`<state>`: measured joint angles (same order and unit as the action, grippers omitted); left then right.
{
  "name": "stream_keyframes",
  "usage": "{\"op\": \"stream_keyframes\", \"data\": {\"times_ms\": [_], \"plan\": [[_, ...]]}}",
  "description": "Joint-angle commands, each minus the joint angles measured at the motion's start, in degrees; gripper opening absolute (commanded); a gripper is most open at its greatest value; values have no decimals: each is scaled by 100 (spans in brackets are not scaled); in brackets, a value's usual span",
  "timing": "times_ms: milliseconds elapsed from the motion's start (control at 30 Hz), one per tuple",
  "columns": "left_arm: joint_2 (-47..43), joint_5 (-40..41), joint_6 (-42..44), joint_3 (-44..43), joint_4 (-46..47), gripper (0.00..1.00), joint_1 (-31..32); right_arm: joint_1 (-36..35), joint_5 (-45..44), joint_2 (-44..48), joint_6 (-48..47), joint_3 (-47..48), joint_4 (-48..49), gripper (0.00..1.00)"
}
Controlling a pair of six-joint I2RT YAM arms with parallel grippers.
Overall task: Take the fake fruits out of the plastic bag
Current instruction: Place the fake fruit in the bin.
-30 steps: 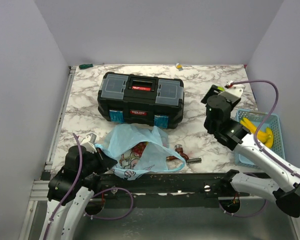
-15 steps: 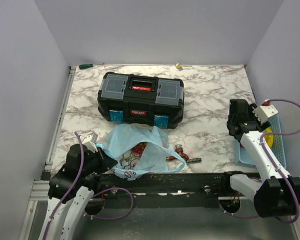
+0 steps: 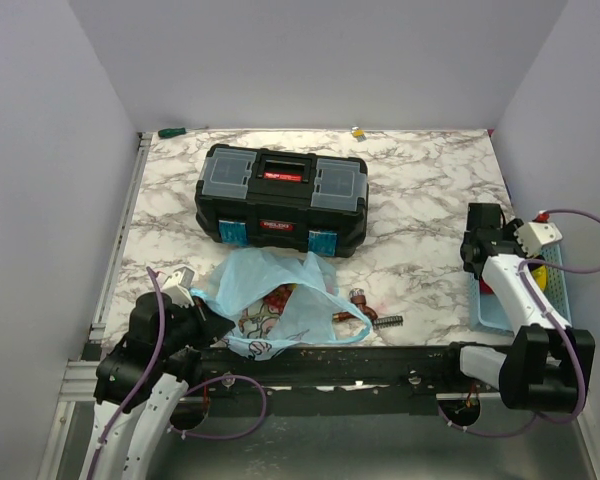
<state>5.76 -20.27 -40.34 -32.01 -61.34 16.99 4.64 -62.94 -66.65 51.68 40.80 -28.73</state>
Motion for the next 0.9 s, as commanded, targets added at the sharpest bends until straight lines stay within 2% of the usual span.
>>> {"op": "stream_keyframes", "data": {"times_ms": [0,67,167,200,267,333,400,500,567,600,733,767,867], "plan": [[44,-169,134,20,105,0,14,111,224,-373,402,80,-245,1],[86,-155,106,47,127,0,10,107,403,-530,670,149,-454,1],[-34,-127,52,65,138,0,-62,114,287,-769,559,263,-502,5],[-141,-93,46,59,123,0,-65,114,192,-883,492,309,-488,10],[-488,-90,47,40,98,0,-65,111,186,-1133,55,414,-248,26],[-785,-108,123,4,65,0,-65,107,0,-1412,175,678,-614,42],[-863,-141,127,13,87,0,-65,113,88,-1533,248,894,-854,52],[-477,56,-27,8,61,0,-65,108,352,-1432,30,1034,-643,64],[-64,97,-99,36,86,0,-65,109,528,-1245,-126,905,-249,84],[89,69,-82,38,89,0,-65,111,642,-1111,-275,784,-75,89],[190,140,-145,5,61,0,-66,112,989,-538,-124,706,-443,94],[212,80,-99,8,77,0,-68,109,960,-376,-146,669,-462,98],[285,13,-70,50,131,0,-60,107,1008,-25,-546,526,-77,100]]}}
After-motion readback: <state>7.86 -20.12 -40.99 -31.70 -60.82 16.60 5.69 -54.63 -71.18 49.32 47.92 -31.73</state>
